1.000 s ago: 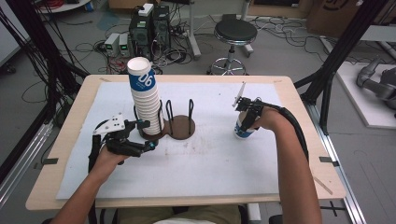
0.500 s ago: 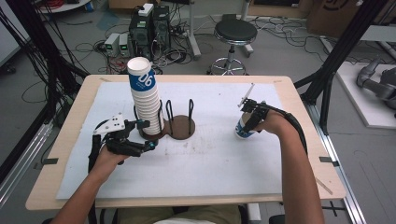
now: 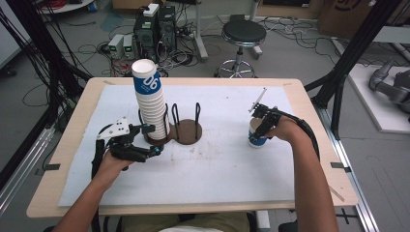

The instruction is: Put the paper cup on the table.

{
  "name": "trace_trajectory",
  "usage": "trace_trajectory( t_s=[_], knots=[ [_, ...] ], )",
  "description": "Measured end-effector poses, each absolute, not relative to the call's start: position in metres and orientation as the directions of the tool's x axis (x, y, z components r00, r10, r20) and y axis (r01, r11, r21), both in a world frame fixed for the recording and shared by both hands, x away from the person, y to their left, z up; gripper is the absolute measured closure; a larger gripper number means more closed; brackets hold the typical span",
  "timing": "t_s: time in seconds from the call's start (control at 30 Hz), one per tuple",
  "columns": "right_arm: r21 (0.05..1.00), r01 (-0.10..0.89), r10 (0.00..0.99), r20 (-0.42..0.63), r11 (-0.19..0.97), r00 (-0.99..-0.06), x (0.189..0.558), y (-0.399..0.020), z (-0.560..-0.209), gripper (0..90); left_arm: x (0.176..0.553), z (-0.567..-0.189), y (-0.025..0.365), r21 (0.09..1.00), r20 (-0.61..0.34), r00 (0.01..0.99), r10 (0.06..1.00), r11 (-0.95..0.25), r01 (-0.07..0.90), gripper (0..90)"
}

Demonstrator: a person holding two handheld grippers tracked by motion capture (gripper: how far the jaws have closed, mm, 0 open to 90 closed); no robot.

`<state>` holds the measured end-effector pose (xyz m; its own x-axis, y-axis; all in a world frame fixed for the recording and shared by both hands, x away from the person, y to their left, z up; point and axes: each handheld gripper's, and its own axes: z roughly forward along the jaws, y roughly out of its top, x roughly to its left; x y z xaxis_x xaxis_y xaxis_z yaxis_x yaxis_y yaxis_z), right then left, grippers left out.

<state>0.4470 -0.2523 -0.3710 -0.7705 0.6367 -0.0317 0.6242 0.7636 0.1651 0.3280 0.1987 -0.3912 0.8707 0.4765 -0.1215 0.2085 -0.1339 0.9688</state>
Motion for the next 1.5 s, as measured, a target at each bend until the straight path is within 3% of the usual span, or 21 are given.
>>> trace_trajectory(
  t_s=[0.97,1.5],
  knots=[
    [0.217,0.633,0.655,-0.046,0.744,-0.754,0.433,-0.267,-0.377,16.5,0.329,-0.392,0.200,0.968,-0.118,0.868,0.483,-0.140,0.210,17.8],
    [0.368,0.632,0.690,-0.035,0.682,-0.723,0.400,-0.295,-0.374,16.5,0.330,-0.392,0.204,0.967,-0.125,0.860,0.494,-0.132,0.216,17.8]
  ],
)
